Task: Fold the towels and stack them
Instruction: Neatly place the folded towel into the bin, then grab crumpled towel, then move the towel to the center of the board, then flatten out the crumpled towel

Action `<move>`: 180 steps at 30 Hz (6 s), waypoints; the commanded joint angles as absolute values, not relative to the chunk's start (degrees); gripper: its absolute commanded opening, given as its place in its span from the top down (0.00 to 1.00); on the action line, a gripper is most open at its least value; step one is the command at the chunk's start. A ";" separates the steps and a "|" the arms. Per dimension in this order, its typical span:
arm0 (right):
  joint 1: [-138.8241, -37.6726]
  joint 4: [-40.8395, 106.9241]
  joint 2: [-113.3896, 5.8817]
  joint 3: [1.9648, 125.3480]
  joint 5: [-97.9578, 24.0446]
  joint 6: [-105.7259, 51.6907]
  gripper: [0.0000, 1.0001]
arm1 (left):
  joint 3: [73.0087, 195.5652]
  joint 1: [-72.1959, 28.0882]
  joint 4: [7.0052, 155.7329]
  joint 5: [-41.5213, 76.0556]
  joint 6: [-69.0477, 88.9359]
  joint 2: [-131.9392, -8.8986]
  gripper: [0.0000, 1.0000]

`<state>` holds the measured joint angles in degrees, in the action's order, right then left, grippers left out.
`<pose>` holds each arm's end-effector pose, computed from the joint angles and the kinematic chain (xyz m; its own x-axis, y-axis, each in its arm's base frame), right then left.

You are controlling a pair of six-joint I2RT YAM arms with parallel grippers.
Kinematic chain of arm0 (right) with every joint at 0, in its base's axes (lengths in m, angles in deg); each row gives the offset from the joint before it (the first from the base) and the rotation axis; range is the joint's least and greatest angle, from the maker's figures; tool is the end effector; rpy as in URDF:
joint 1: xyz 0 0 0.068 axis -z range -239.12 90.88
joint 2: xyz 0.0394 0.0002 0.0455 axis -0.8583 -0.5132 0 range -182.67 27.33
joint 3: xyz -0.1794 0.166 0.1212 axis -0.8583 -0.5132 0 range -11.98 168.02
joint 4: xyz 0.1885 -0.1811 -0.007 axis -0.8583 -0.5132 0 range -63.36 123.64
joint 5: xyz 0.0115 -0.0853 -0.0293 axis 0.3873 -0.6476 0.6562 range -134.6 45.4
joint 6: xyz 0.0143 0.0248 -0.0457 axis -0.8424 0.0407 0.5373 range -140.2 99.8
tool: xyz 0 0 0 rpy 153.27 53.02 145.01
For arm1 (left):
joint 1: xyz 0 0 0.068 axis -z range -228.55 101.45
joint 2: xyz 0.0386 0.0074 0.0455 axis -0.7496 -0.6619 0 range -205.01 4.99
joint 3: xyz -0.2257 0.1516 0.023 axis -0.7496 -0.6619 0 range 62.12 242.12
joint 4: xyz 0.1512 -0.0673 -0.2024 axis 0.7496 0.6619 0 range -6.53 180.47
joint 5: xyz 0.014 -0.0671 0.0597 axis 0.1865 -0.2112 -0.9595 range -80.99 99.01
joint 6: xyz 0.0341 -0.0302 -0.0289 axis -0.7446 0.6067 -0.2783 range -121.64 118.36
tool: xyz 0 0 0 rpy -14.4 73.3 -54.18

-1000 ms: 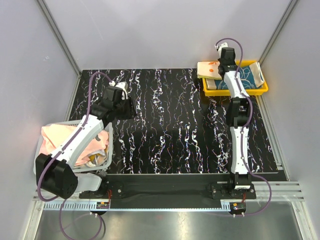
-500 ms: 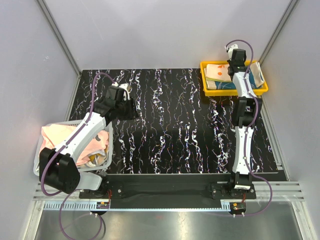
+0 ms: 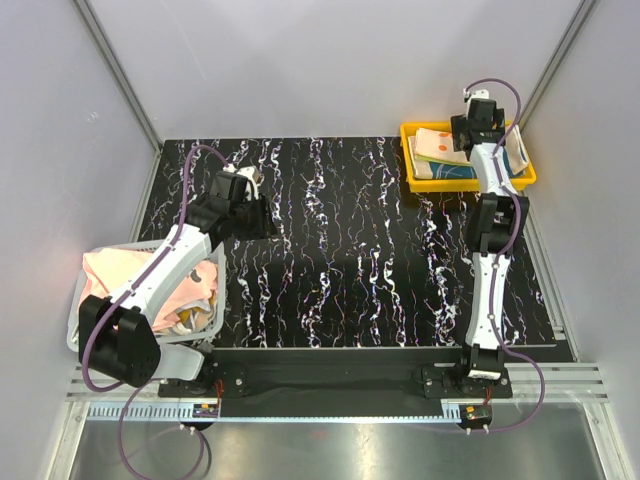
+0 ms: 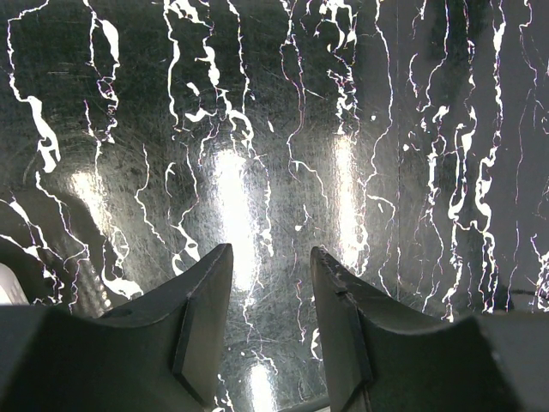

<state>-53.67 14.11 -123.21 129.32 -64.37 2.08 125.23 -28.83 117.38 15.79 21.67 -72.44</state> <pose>0.5918 -0.0685 0.2114 -0.5891 -0.3023 -0.7494 0.1741 0.8581 -0.4831 0.2693 -0.1012 0.2871 -0.8066 -0.1281 -0.5771 0.0981 0.9337 -0.3445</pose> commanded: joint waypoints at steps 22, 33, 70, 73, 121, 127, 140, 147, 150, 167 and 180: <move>-82.75 20.45 -67.86 67.49 -45.30 -40.94 0.00 | 125.14 -30.10 117.14 9.10 22.88 -59.71 0.52; -84.79 25.99 -60.92 52.89 -38.80 -46.22 0.00 | 120.84 -31.32 125.73 -11.80 31.75 -55.22 0.44; -84.79 24.76 -61.35 52.36 -33.35 -47.27 0.00 | 121.79 -66.83 139.81 -22.20 44.34 -59.18 0.97; -84.79 24.76 -61.00 52.18 -33.44 -47.27 0.00 | 123.81 -66.83 139.99 -20.79 42.23 -56.19 1.00; -77.74 16.68 -54.31 51.73 -39.95 -45.79 0.05 | 126.20 7.99 115.98 -11.09 50.27 -80.20 0.47; -87.41 17.12 -67.21 61.57 -39.32 -38.24 0.15 | 123.38 0.60 133.53 -24.98 66.89 -64.38 0.39; -108.41 9.13 -92.80 88.02 -46.60 -19.77 0.32 | 124.61 -10.93 137.08 -23.25 62.53 -55.66 0.37; -114.13 6.13 -101.51 96.29 -49.08 -17.83 0.37 | 125.31 -14.97 139.37 -24.92 61.29 -48.46 0.37; -116.25 5.08 -103.62 98.31 -50.83 -17.39 0.39 | 125.57 -16.20 139.46 -24.39 60.07 -46.61 0.37; -117.22 3.41 -112.68 106.23 -55.05 -17.30 0.46 | 121.09 -18.23 136.30 -20.09 57.95 -44.41 0.37; -107.91 8.32 -104.53 98.34 -48.29 -26.26 0.83 | 118.64 -18.85 132.61 -17.37 56.64 -45.19 0.38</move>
